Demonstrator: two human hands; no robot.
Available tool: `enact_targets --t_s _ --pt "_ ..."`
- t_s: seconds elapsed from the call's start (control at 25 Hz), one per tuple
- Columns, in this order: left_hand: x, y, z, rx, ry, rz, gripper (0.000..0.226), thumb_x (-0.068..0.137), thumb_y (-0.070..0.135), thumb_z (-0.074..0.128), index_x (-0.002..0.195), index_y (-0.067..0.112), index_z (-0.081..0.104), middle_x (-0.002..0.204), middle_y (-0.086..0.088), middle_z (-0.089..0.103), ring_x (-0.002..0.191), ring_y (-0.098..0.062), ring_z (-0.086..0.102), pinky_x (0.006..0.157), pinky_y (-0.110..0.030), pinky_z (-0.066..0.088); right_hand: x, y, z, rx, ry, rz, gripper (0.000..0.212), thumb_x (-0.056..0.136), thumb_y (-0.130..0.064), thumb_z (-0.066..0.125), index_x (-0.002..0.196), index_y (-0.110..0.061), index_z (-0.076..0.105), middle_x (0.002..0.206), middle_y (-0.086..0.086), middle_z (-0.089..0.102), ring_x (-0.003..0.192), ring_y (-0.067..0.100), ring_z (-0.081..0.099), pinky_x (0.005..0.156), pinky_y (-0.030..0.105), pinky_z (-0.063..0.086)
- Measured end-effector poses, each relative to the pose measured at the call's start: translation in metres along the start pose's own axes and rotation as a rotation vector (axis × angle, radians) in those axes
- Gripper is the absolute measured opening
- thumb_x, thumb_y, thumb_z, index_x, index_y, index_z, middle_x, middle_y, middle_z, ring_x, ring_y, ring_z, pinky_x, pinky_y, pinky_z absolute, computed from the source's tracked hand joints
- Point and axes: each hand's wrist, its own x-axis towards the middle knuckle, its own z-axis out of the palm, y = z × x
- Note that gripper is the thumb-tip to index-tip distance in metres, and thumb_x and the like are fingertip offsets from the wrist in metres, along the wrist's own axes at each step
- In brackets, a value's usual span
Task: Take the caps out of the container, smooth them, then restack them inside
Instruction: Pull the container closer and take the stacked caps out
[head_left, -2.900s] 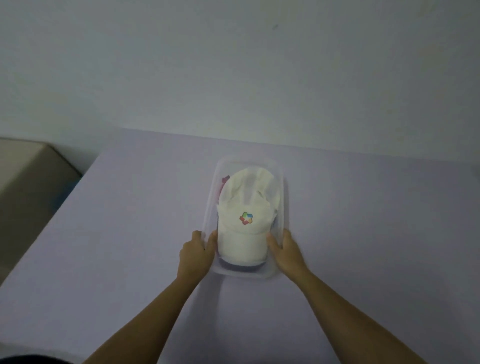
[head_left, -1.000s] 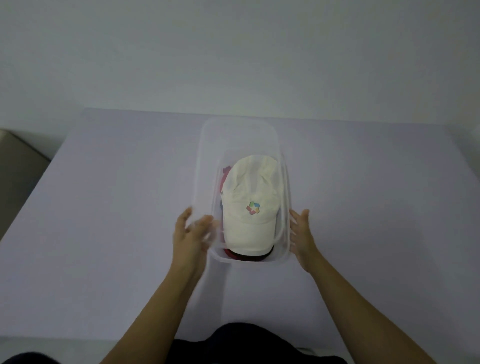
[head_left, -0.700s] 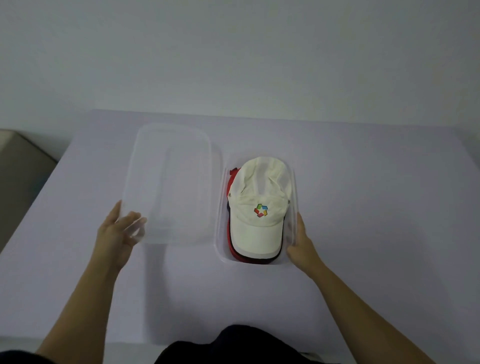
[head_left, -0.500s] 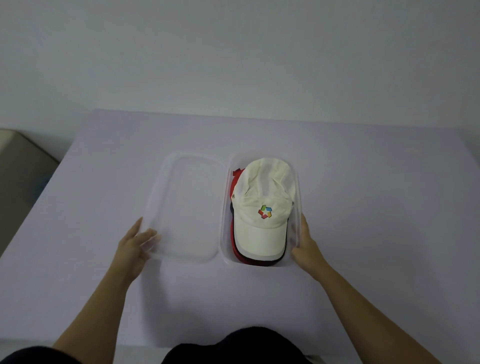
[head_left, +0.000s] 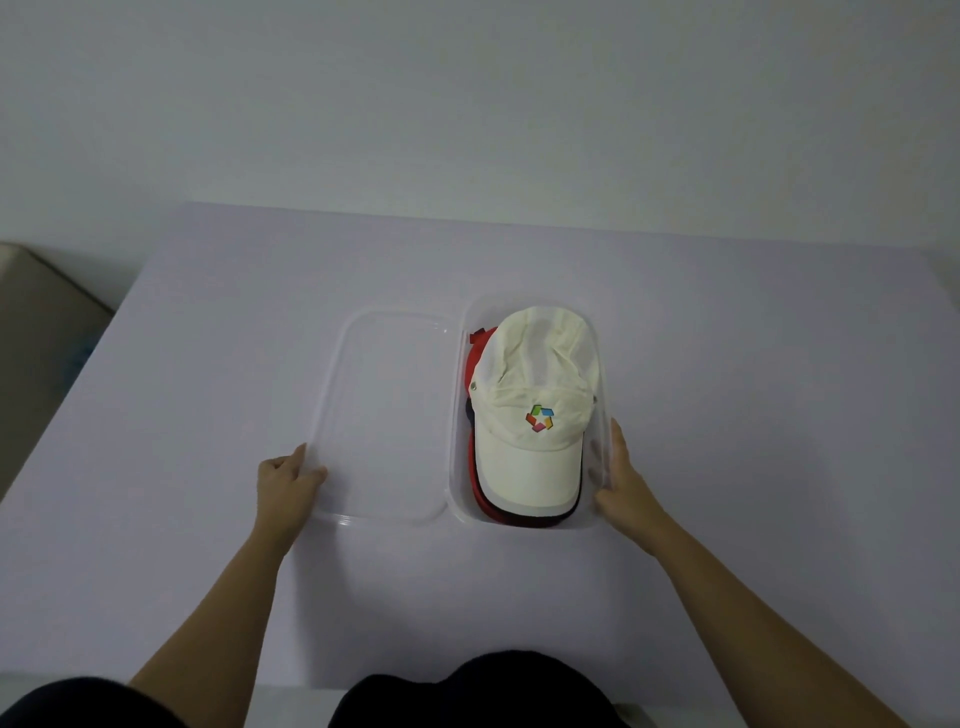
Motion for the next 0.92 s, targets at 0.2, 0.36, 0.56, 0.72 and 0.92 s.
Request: enact_targets --t_s 0.2,0.36,0.56,0.72,0.92 --pt "-0.007 0.012 0.002 0.372 0.038 0.001 0.054 0.086 0.027 0.054 0.138 0.014 0.044 0.134 -0.018 0.040 0.123 -0.039 0.037 0.100 -0.053 0.034 -0.006 -0.006 -0.001 -0.039 -0.031 -0.006 0.104 0.079 0.015 0.042 0.133 -0.051 -0.017 0.158 -0.003 0.005 0.138 0.027 0.032 0.100 0.044 0.045" --pt "-0.024 0.036 0.011 0.434 0.219 0.061 0.070 0.088 0.035 0.054 0.146 0.010 0.023 0.146 -0.019 0.028 0.131 -0.039 0.026 0.103 -0.055 0.028 -0.012 -0.018 0.001 -0.415 0.170 -0.120 0.106 0.082 -0.022 0.066 0.143 -0.027 -0.021 0.158 0.007 -0.009 0.144 0.028 0.012 0.112 0.038 0.025" --pt "-0.035 0.111 0.067 0.124 0.066 0.458 0.057 0.097 0.024 0.044 0.145 0.002 0.025 0.151 -0.018 0.030 0.138 -0.031 0.032 0.114 -0.043 0.027 -0.013 -0.064 0.012 -0.898 0.011 -0.518 0.096 0.069 -0.043 0.070 0.147 -0.028 0.014 0.158 0.003 -0.007 0.145 0.022 -0.005 0.117 0.046 0.013" --pt "-0.047 0.135 0.119 0.135 -0.124 0.427 0.058 0.100 0.029 0.032 0.148 0.005 0.009 0.154 -0.016 0.024 0.141 -0.031 0.026 0.115 -0.041 0.024 -0.001 -0.074 0.022 -1.188 -0.133 -0.352 0.124 0.060 -0.063 0.072 0.147 -0.029 -0.009 0.154 0.008 -0.028 0.141 0.030 -0.025 0.113 0.056 0.006" --pt "-0.053 0.132 0.132 0.147 -0.117 0.355 0.054 0.101 0.027 0.025 0.149 0.010 0.008 0.117 -0.020 0.060 0.105 -0.034 0.058 0.089 -0.038 0.045 0.006 -0.091 0.034 -1.320 -0.249 -0.203 0.136 0.061 -0.043 0.082 0.144 -0.018 -0.024 0.150 0.019 -0.032 0.138 0.042 -0.026 0.114 0.057 0.009"
